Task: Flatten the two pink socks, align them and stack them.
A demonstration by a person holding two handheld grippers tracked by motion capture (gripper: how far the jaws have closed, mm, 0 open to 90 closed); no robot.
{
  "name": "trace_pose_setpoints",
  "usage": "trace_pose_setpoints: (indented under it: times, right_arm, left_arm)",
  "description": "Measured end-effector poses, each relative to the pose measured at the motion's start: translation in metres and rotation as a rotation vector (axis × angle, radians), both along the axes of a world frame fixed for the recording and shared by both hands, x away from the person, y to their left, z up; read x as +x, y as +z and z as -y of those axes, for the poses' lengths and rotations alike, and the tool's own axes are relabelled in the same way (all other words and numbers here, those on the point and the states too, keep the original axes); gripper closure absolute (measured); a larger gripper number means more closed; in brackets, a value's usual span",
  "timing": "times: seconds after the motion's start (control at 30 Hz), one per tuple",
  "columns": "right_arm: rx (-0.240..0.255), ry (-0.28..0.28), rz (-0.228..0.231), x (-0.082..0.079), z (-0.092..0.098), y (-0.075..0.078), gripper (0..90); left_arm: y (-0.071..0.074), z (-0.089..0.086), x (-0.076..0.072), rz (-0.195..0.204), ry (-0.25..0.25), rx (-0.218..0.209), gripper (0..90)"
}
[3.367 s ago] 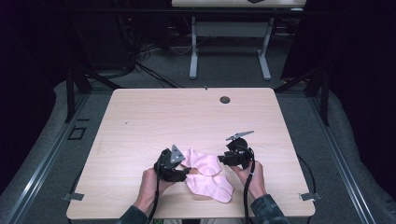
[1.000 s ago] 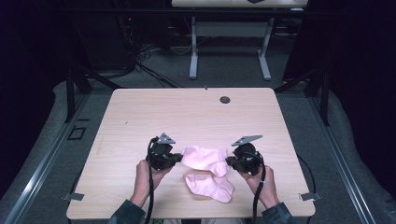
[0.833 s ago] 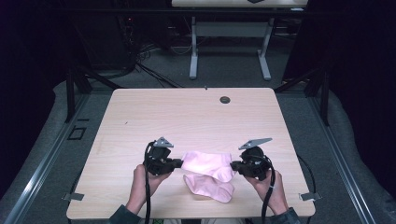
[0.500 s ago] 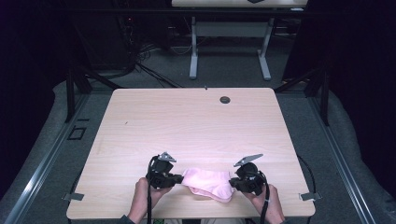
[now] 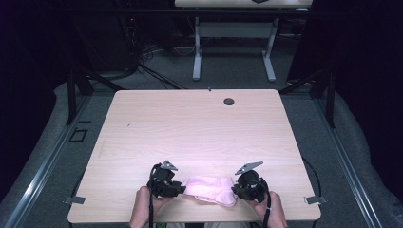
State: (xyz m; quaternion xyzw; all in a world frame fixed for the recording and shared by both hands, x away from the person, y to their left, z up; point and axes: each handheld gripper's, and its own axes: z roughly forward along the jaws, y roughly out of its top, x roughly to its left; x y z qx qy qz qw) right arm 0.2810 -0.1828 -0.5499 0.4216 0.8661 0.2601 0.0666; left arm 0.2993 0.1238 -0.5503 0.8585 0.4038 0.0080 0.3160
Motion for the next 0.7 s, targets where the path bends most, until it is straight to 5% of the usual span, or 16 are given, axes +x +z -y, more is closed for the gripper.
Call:
trace_pose_setpoints:
  times: [0.13, 0.47, 0.57, 0.7]
  right_arm:
    - [0.036, -0.003, 0.025, -0.001, 0.006, 0.006, 64.7]
    - [0.108, -0.103, 0.173, -0.008, 0.037, 0.034, 17.4]
    - [0.130, -0.138, 0.214, -0.011, 0.051, 0.039, 12.9]
    - [0.115, -0.194, 0.235, -0.013, 0.068, 0.038, 5.1]
  left_arm:
    - [0.013, -0.009, -0.004, 0.078, 0.043, -0.005, 30.9]
    - [0.040, -0.045, -0.022, 0.294, 0.171, 0.065, 10.3]
    - [0.038, -0.060, -0.025, 0.321, 0.214, 0.090, 5.7]
    - [0.027, -0.081, -0.025, 0.310, 0.274, 0.118, 0.9]
